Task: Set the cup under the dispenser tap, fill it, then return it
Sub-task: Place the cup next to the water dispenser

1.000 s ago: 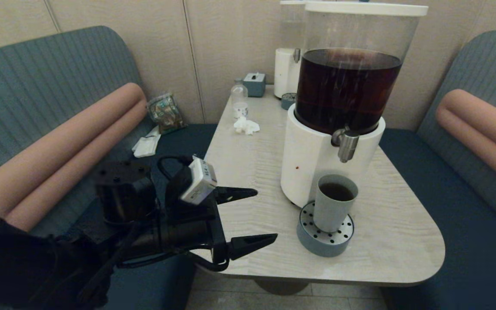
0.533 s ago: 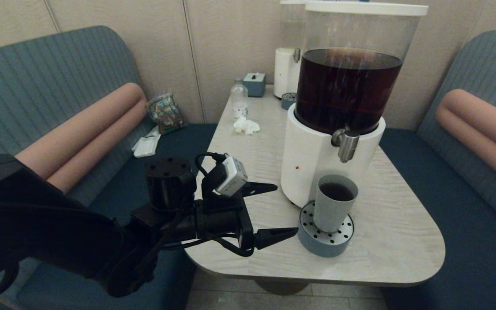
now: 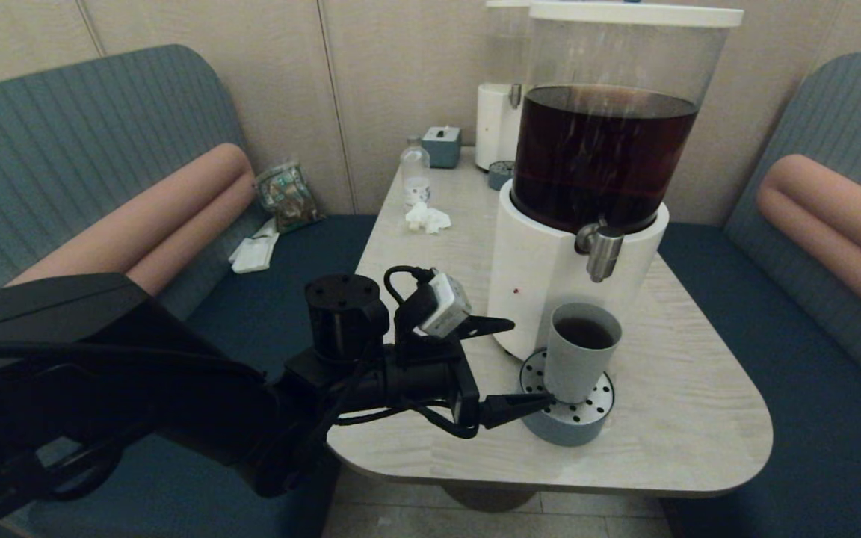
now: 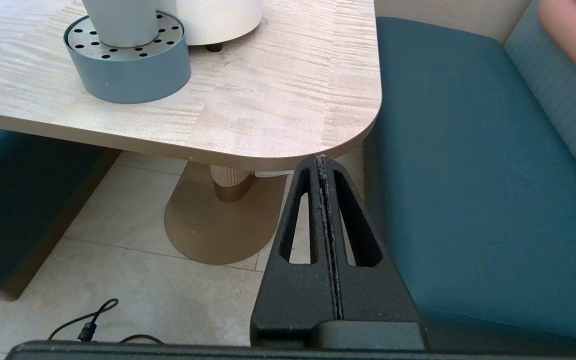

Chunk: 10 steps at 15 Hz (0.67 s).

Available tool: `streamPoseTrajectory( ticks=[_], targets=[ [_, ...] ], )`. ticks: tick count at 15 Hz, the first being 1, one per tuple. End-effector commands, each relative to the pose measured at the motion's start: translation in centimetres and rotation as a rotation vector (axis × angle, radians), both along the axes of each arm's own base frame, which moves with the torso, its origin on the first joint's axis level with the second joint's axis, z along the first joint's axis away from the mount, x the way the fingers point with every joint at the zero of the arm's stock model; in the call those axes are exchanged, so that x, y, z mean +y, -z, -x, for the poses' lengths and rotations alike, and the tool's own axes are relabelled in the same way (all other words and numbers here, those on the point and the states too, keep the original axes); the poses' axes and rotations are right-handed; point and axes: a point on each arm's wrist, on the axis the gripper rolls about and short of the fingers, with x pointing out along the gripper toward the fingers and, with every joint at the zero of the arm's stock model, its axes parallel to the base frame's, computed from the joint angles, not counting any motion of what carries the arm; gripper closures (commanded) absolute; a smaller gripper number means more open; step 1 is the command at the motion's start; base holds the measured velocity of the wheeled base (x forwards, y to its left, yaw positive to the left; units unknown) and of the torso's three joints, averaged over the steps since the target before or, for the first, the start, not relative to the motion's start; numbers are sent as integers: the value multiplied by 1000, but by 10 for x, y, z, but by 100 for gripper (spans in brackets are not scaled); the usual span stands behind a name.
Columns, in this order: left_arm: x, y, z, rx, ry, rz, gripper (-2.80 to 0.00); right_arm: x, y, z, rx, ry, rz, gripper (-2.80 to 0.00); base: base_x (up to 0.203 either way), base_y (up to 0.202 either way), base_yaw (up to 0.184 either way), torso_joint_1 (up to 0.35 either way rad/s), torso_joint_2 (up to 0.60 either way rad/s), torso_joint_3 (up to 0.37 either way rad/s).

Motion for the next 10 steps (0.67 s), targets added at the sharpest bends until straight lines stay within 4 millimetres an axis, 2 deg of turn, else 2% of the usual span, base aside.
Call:
streamPoseTrajectory(
  ticks=[1, 7, 10],
  targets=[
    [-14, 7, -4, 1, 21, 5, -280, 0, 0, 0, -2, -1, 1, 0, 0, 0, 0, 0, 0, 0],
    [-25, 15, -14, 7, 8, 8, -280, 0, 0, 0, -2, -1, 1, 0, 0, 0, 0, 0, 0, 0],
    [-30, 12, -20, -8, 8, 25, -280, 0, 0, 0, -2, -1, 1, 0, 0, 0, 0, 0, 0, 0]
  ],
)
